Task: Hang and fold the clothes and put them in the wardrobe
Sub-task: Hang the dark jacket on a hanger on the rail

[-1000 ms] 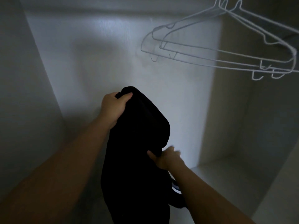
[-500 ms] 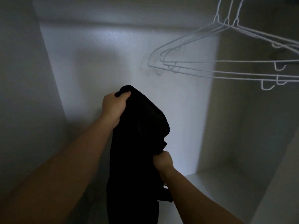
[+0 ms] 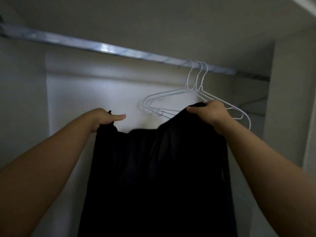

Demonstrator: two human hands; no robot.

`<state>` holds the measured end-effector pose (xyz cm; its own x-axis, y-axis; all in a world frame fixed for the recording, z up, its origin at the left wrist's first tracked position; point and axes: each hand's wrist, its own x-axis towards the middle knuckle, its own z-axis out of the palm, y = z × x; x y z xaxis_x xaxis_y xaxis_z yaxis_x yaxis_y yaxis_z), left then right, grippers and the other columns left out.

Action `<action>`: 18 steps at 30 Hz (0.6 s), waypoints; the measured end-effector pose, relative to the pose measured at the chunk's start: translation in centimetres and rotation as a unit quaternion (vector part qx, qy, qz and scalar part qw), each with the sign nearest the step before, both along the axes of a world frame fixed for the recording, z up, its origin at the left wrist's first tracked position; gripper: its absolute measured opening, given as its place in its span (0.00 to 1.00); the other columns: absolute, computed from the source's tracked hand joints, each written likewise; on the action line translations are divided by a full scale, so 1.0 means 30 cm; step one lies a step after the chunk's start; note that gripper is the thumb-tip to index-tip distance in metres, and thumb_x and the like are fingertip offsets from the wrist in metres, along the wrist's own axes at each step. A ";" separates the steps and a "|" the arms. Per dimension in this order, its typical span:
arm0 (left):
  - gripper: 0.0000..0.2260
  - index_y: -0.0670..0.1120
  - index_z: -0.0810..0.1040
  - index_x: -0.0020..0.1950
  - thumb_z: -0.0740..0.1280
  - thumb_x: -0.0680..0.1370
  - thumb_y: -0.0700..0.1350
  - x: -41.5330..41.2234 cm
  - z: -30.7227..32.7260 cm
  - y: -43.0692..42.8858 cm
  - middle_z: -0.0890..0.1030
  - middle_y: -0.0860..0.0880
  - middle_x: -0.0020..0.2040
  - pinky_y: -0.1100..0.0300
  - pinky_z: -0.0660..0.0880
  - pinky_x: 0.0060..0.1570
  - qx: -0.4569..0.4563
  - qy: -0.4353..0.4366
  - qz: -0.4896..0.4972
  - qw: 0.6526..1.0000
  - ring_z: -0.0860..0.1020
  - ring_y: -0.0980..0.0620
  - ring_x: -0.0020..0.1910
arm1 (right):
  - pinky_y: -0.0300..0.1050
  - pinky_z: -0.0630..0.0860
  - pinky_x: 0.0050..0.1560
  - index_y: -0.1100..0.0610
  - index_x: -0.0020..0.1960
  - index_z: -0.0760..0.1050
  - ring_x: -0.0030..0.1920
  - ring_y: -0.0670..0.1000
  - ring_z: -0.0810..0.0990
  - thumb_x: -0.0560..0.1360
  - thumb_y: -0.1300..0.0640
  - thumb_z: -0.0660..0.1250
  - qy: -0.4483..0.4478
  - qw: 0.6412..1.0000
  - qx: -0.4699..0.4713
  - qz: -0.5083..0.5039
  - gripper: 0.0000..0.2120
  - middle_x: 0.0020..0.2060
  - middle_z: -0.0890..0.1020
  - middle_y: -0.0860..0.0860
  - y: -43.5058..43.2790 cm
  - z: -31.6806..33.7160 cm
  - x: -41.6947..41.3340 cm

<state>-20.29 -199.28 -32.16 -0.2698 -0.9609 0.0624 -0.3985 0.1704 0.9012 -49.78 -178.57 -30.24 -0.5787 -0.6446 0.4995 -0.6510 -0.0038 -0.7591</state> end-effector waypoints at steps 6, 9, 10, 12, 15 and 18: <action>0.17 0.42 0.81 0.51 0.65 0.73 0.23 -0.022 0.013 0.026 0.82 0.39 0.51 0.54 0.81 0.41 0.029 -0.030 -0.061 0.997 0.81 0.42 0.46 | 0.41 0.73 0.37 0.61 0.45 0.81 0.40 0.52 0.82 0.72 0.33 0.71 0.057 0.992 0.107 -0.034 0.29 0.47 0.84 0.58 0.063 -0.019 -0.135; 0.19 0.43 0.83 0.54 0.63 0.75 0.23 -0.063 -0.020 0.029 0.84 0.41 0.49 0.58 0.78 0.39 0.000 -0.025 -0.068 0.997 0.81 0.44 0.47 | 0.45 0.71 0.56 0.59 0.56 0.80 0.54 0.55 0.80 0.76 0.32 0.63 0.094 0.973 0.210 -0.009 0.30 0.63 0.79 0.58 0.102 -0.052 -0.172; 0.18 0.42 0.83 0.54 0.62 0.76 0.24 -0.081 -0.028 0.026 0.85 0.43 0.48 0.58 0.78 0.41 0.004 -0.020 -0.077 0.997 0.81 0.45 0.48 | 0.46 0.71 0.57 0.58 0.55 0.81 0.55 0.54 0.80 0.76 0.33 0.65 0.139 0.954 0.266 -0.003 0.28 0.63 0.79 0.57 0.118 -0.065 -0.178; 0.17 0.41 0.82 0.54 0.57 0.79 0.26 -0.113 -0.035 0.020 0.87 0.45 0.45 0.57 0.77 0.42 0.043 0.010 -0.094 0.995 0.80 0.47 0.49 | 0.45 0.73 0.56 0.55 0.51 0.83 0.54 0.54 0.79 0.71 0.36 0.72 0.216 0.916 0.339 -0.020 0.23 0.59 0.81 0.55 0.143 -0.091 -0.195; 0.18 0.39 0.80 0.54 0.53 0.80 0.27 -0.158 -0.038 0.012 0.87 0.44 0.41 0.57 0.76 0.41 0.088 0.067 -0.091 0.990 0.80 0.47 0.45 | 0.46 0.74 0.63 0.55 0.60 0.82 0.62 0.55 0.78 0.68 0.37 0.75 0.277 0.866 0.411 -0.069 0.28 0.64 0.80 0.55 0.175 -0.123 -0.239; 0.17 0.37 0.78 0.53 0.51 0.80 0.26 -0.198 -0.044 0.004 0.86 0.41 0.40 0.56 0.76 0.38 0.083 0.095 -0.073 0.989 0.80 0.44 0.40 | 0.47 0.71 0.68 0.55 0.66 0.79 0.64 0.54 0.77 0.69 0.39 0.77 0.196 0.902 0.370 -0.106 0.32 0.66 0.79 0.54 0.205 -0.155 -0.320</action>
